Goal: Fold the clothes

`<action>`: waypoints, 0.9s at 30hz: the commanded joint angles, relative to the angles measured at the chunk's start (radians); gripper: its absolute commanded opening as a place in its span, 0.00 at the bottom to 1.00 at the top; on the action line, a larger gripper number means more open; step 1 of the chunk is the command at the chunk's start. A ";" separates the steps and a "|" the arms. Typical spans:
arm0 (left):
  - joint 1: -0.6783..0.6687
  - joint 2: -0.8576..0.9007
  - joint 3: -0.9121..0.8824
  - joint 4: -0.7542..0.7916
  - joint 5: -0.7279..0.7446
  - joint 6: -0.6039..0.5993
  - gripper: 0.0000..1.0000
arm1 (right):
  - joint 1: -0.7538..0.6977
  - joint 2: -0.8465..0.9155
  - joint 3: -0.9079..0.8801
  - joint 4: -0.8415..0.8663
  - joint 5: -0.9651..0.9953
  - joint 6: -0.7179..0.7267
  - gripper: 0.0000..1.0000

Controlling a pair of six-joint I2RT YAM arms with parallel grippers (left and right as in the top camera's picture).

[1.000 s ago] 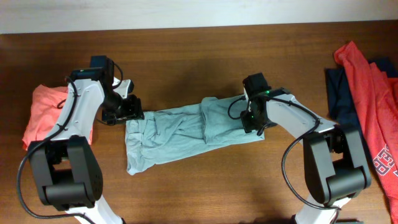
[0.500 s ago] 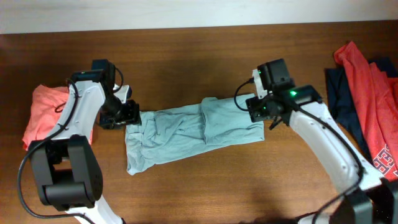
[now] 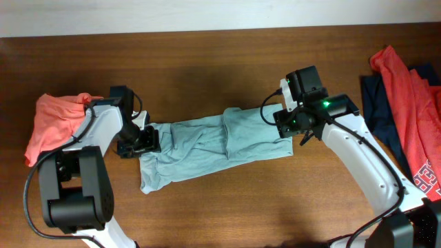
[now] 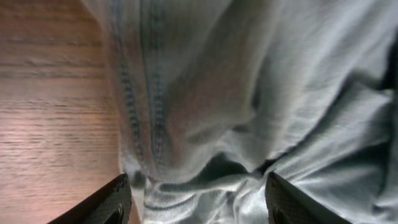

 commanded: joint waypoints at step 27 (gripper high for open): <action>0.175 -0.127 0.036 -0.021 0.150 0.003 0.01 | -0.004 0.000 0.006 -0.018 0.013 -0.002 0.70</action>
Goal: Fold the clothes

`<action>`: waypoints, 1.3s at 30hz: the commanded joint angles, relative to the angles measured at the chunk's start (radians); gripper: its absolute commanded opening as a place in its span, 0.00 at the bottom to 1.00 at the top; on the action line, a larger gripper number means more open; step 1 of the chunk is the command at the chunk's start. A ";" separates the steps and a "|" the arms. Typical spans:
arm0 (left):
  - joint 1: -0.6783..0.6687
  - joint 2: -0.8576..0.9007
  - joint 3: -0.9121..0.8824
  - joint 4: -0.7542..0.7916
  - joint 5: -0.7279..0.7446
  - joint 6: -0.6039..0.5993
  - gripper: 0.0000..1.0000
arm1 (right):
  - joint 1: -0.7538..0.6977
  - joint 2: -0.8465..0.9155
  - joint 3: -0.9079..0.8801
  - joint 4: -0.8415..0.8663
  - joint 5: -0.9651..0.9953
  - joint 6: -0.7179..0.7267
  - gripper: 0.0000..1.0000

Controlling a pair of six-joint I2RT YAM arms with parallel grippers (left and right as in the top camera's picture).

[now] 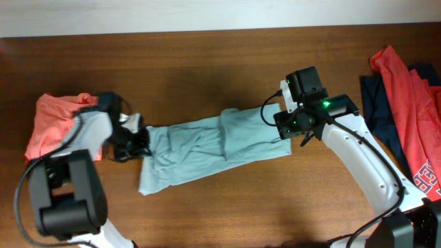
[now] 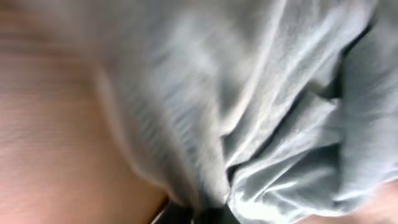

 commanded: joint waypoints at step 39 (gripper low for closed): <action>-0.515 -0.097 0.341 -0.023 -0.020 -0.093 0.06 | -0.004 0.000 0.006 -0.056 0.012 0.010 0.70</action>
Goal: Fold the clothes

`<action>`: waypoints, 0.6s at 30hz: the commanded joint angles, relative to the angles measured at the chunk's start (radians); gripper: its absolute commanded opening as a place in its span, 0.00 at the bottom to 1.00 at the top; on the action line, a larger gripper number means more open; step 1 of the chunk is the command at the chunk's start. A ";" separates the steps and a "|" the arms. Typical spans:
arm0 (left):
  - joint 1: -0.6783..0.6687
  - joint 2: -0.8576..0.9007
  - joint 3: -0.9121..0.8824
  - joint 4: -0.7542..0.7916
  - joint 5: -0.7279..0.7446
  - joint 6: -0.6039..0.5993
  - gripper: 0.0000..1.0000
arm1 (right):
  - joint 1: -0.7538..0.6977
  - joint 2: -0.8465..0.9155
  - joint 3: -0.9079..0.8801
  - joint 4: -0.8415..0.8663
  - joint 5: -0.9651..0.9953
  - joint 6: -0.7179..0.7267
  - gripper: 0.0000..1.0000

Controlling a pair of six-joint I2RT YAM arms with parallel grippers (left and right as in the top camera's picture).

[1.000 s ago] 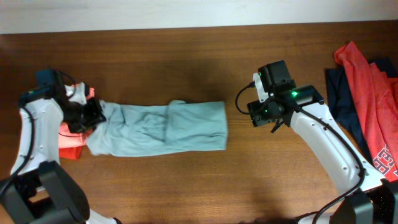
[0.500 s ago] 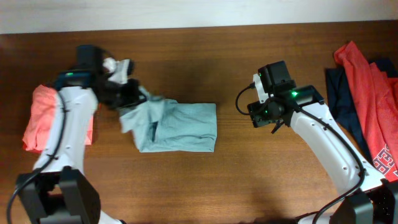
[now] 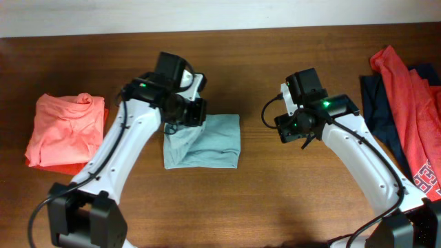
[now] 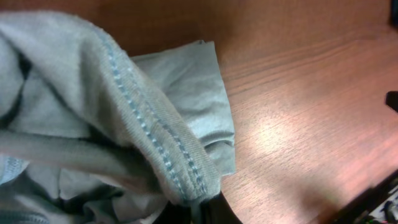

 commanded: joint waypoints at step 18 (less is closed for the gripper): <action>-0.199 0.137 0.025 0.073 -0.035 -0.114 0.09 | -0.004 0.000 0.006 -0.011 0.008 0.008 0.70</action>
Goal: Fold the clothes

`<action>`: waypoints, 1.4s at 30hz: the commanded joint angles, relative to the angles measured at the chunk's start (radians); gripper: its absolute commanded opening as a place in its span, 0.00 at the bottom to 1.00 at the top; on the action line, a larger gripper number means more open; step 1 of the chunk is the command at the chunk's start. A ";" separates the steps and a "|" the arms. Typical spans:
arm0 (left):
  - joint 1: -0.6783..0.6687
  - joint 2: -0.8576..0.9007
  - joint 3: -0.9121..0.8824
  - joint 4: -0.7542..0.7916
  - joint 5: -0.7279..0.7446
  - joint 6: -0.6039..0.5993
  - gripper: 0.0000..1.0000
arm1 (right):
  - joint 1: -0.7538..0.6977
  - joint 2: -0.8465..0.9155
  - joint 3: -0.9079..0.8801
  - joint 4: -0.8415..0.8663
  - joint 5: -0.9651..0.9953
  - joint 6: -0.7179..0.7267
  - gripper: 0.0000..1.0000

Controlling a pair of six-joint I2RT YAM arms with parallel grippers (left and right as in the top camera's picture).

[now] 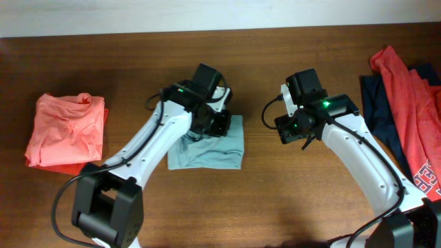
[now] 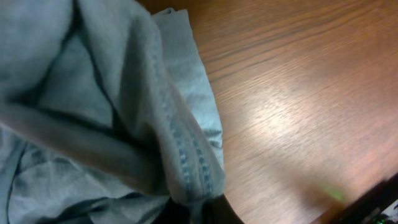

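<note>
The light grey-blue garment [image 1: 207,153] lies doubled over at the middle of the table. My left gripper [image 1: 219,126] is over its upper right part, shut on a hem with blue stitching. In the left wrist view that hem [image 2: 186,162] runs down into the gripper [image 2: 202,211] at the bottom edge, and the rest of the cloth hangs bunched to the left. My right gripper [image 1: 293,134] hovers to the right of the garment, apart from it. Its jaws are hidden from above.
A folded orange-pink garment [image 1: 65,131] sits at the left end of the brown wooden table [image 1: 310,207]. A pile of red and navy clothes [image 1: 406,103] lies at the right edge. The table's far edge meets a white wall at the top.
My left gripper has moved further right with the hem, from over the garment's upper left to over its upper right. The bundle has shifted slightly right. The right arm has not moved.
The garment lay stretched out between both grippers, the left one open at its left end. Then the left gripper was shut on that end. Later that end was over the middle, the garment doubled and apart from the right gripper. Now it is further right.
</note>
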 commanded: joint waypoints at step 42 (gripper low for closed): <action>0.436 0.001 0.031 -0.152 -0.216 0.019 0.47 | 0.267 0.301 0.006 0.349 -0.706 0.166 0.52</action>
